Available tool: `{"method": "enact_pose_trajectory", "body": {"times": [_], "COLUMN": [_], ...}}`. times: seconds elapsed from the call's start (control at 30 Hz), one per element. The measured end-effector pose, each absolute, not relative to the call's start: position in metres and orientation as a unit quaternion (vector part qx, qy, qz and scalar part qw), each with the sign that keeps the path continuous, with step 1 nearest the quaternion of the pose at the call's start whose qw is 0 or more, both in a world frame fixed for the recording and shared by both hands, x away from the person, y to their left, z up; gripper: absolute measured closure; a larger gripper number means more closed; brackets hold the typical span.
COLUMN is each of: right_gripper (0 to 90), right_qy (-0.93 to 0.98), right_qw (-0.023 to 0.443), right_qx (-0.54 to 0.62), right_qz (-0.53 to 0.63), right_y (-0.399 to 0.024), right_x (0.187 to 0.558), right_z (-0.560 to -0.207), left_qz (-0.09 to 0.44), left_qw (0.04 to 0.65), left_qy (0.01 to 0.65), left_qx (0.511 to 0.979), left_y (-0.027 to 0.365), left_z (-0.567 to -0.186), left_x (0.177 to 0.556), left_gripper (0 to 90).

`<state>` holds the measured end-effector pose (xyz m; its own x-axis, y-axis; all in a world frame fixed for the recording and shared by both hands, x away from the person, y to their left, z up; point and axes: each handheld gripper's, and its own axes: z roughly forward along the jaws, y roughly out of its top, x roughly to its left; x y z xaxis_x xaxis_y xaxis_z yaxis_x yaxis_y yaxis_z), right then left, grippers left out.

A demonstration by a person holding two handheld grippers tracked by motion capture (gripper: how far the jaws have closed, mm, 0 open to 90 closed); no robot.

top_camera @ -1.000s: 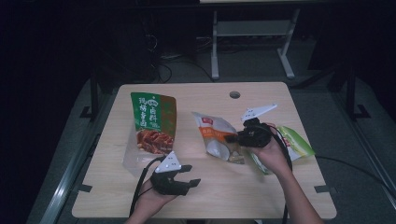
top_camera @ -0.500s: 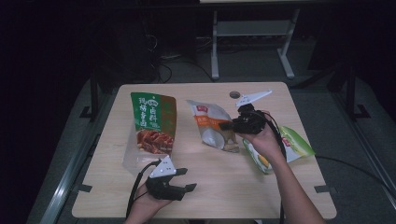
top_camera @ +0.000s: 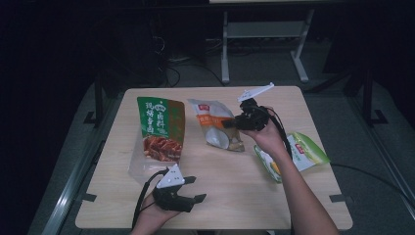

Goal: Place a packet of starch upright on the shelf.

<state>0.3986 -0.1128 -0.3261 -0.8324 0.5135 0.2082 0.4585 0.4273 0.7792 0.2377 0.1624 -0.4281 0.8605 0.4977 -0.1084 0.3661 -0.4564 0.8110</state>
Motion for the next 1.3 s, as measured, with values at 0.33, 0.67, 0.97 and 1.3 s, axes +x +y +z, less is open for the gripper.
{"method": "enact_pose_trajectory", "body": {"times": [0.33, 0.67, 0.97, 1.3], "right_gripper": [90.0, 90.0, 90.0, 90.0], "right_qy": [0.844, 0.843, 0.844, 0.85], "right_qw": [0.031, 0.023, 0.012, -0.007], "right_qx": [0.278, 0.256, 0.227, 0.205], "right_qz": [0.458, 0.472, 0.486, 0.486], "right_y": [-0.091, -0.051, -0.008, 0.032], "right_x": [0.422, 0.452, 0.471, 0.481], "right_z": [-0.316, -0.307, -0.295, -0.301], "left_qz": [0.07, 0.069, 0.068, 0.071], "left_qw": [0.452, 0.451, 0.449, 0.445], "left_qy": [0.246, 0.245, 0.244, 0.241], "left_qx": [0.854, 0.856, 0.857, 0.859], "left_y": [0.161, 0.162, 0.162, 0.161], "left_z": [-0.429, -0.43, -0.43, -0.43], "left_x": [0.236, 0.235, 0.234, 0.233], "left_gripper": [31.4, 31.2, 31.2, 31.0]}}
